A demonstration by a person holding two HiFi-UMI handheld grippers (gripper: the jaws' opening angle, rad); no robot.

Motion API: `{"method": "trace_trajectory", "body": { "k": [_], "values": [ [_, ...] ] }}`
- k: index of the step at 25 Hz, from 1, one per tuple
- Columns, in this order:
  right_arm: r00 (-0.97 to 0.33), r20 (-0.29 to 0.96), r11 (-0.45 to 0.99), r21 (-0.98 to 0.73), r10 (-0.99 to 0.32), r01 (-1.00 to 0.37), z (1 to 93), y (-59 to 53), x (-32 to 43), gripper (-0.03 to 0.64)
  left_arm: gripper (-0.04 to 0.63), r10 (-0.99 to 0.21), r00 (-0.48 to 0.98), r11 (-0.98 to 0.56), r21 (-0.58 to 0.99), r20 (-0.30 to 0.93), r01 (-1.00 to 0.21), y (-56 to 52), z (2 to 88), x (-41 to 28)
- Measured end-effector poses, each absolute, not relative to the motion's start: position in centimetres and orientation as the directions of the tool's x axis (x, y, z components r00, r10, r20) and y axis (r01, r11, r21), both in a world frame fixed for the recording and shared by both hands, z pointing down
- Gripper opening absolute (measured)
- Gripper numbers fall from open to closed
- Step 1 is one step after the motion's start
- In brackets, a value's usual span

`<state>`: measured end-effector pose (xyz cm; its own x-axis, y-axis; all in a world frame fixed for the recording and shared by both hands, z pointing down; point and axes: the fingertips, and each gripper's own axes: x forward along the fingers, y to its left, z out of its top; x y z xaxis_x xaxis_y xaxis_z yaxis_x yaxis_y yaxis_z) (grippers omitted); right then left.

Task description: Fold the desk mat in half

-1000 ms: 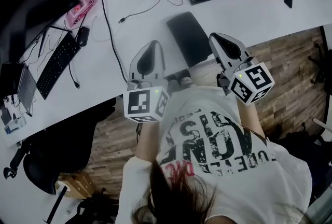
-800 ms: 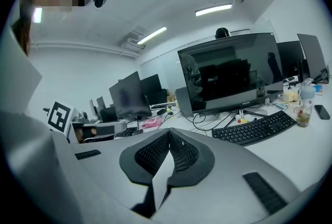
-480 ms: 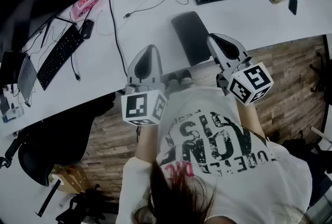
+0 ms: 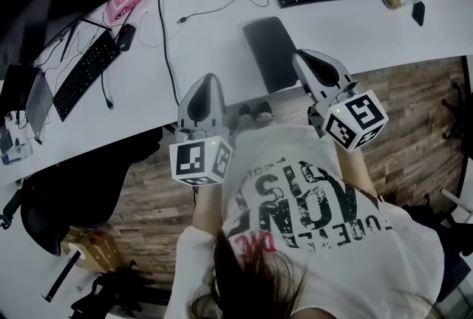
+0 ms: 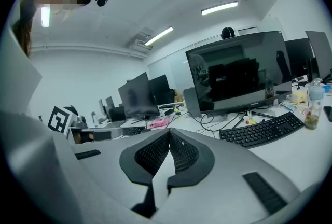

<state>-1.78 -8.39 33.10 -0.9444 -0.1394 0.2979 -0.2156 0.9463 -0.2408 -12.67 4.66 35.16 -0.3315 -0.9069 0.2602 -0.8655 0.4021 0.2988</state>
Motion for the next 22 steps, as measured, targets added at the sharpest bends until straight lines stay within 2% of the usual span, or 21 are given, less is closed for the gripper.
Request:
{"method": "trace_trajectory", "body": {
  "k": [10,22],
  "values": [
    [-0.956,0.271,0.956,-0.234,-0.112,-0.178,33.0,-8.9,-0.4,0.002,0.002,-0.898,-0.370,0.430,0.288,0.240,-0.856,4.7,35.3,-10.9],
    [-0.954,0.273,0.954,-0.229,-0.127,-0.192,33.1,-10.5,0.8,0.002,0.002,-0.905,-0.362,0.416,0.288,0.223,-0.862,3.3,35.0,-9.6]
  ]
}}
